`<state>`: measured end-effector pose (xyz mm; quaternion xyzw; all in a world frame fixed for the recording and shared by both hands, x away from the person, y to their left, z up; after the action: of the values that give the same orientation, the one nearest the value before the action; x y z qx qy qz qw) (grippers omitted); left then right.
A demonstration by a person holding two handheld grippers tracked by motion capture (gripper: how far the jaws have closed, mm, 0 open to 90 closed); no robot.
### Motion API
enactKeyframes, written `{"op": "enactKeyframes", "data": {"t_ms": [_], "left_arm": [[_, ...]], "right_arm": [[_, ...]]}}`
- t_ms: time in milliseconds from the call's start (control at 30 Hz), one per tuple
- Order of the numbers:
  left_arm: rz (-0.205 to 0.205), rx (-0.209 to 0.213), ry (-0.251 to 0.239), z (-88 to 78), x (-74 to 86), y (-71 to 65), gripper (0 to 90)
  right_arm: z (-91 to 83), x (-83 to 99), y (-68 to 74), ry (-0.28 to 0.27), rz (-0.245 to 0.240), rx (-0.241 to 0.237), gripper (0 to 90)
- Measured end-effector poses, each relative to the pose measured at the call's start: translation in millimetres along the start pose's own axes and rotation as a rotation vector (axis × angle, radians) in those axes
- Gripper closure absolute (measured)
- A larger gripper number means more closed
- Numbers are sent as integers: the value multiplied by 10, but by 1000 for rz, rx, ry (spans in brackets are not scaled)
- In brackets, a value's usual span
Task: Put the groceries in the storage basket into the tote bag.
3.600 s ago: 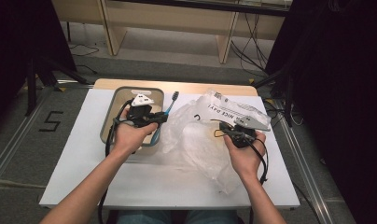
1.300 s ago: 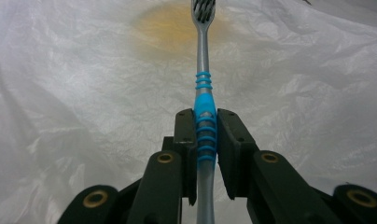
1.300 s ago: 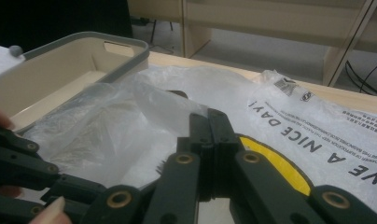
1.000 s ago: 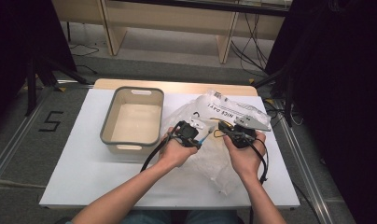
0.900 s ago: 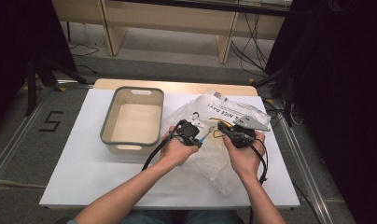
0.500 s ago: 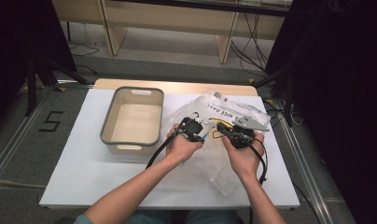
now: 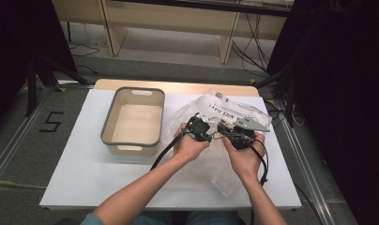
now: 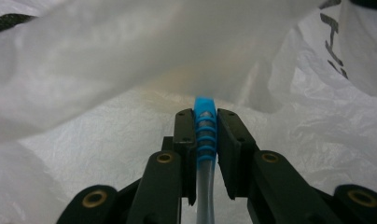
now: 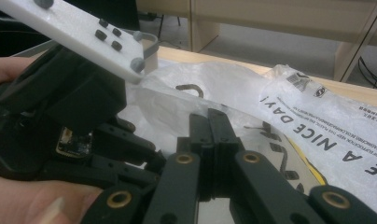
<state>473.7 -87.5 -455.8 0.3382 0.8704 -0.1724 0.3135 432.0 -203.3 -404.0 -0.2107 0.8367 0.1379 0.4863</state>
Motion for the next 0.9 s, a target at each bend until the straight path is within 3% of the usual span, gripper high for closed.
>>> {"op": "enactKeyframes", "data": {"t_ms": [200, 367, 433, 533, 733, 900], "left_arm": [[6, -13, -42, 64, -30, -12, 778], [38, -26, -82, 96, -44, -25, 763], [66, -25, -124, 113, -51, -39, 727], [80, -21, -141, 106, -42, -56, 650], [107, -18, -158, -88, 64, -118, 542], [131, -6, -158, -379, 262, -153, 489]], "right_arm": [[-2, 1, -5, 0, 3, 2, 900], [-11, 0, -20, 1, 8, 4, 900], [-13, 1, -29, -1, 8, 4, 900], [-16, 11, -45, 2, 10, 8, 900], [-11, 46, -62, 12, 10, 10, 900], [-27, 77, -46, 38, 7, -1, 900]]}}
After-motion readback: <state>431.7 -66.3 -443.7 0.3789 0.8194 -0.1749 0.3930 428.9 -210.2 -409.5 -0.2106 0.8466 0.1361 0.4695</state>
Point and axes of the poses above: each handheld gripper's, and its own axes: z roughly forward along the jaws, x roughly out of its underside, y roughly to its left, the point moved 4 cm from there along z, roughly forward along the jaws, and after that the axes turned 4 degrees about y, right-handed, at the moved point
